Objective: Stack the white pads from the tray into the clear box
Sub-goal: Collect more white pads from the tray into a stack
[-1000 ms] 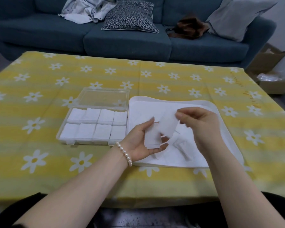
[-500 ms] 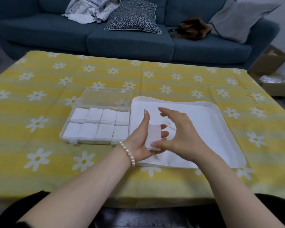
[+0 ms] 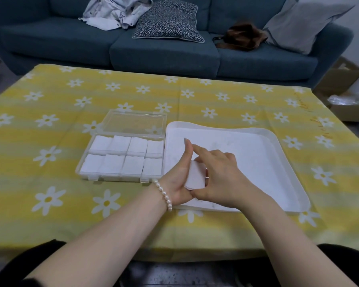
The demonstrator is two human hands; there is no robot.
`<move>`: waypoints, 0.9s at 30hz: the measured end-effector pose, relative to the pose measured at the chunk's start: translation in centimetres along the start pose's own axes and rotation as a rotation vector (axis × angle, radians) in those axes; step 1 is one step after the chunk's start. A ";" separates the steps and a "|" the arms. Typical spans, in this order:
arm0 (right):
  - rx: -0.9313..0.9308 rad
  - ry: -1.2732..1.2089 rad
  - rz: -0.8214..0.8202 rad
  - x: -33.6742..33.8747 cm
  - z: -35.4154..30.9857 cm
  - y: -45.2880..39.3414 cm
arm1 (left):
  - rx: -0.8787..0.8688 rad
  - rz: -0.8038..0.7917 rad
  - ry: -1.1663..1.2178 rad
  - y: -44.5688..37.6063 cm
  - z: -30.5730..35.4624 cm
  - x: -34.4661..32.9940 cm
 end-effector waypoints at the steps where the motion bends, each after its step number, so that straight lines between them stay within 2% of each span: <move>1: 0.001 0.011 0.002 -0.2 0.0 0.1 | -0.013 -0.008 -0.036 0.1 0.0 -0.1; 6: -0.020 -0.018 0.042 -0.7 0.1 0.1 | -0.010 0.013 -0.068 0.0 -0.3 -0.2; 11: -0.047 -0.094 0.053 -0.3 0.6 0.2 | 0.034 0.147 0.058 0.4 -0.1 0.1; 13: -0.066 -0.131 0.075 0.1 0.9 0.2 | 0.053 0.153 0.029 0.5 0.0 0.2; 15: -0.080 -0.125 0.049 0.1 1.0 0.2 | 0.077 0.149 -0.009 0.5 -0.3 0.0; 17: -0.112 -0.220 -0.011 -0.2 1.1 0.3 | 0.092 0.156 -0.028 0.6 -0.5 -0.2; 19: -0.183 -0.470 -0.022 -0.4 1.4 0.3 | 0.111 0.175 0.018 0.7 -0.6 -0.4; 22: -0.386 -0.812 0.096 -0.3 2.2 0.0 | 0.096 0.183 0.035 0.9 -0.5 -0.4; 27: -0.603 -0.584 0.195 -1.1 1.4 0.1 | 0.065 0.202 -0.002 0.7 -0.6 -0.4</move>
Point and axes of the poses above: each hand's wrist, its own y-axis away from the middle knuckle, its own x-axis out of the back of the hand, z = x × y, the point moved 3 cm from there along -y, towards the middle knuckle, and after that the axes turned 8 degrees about -x, right-handed, at the moved point
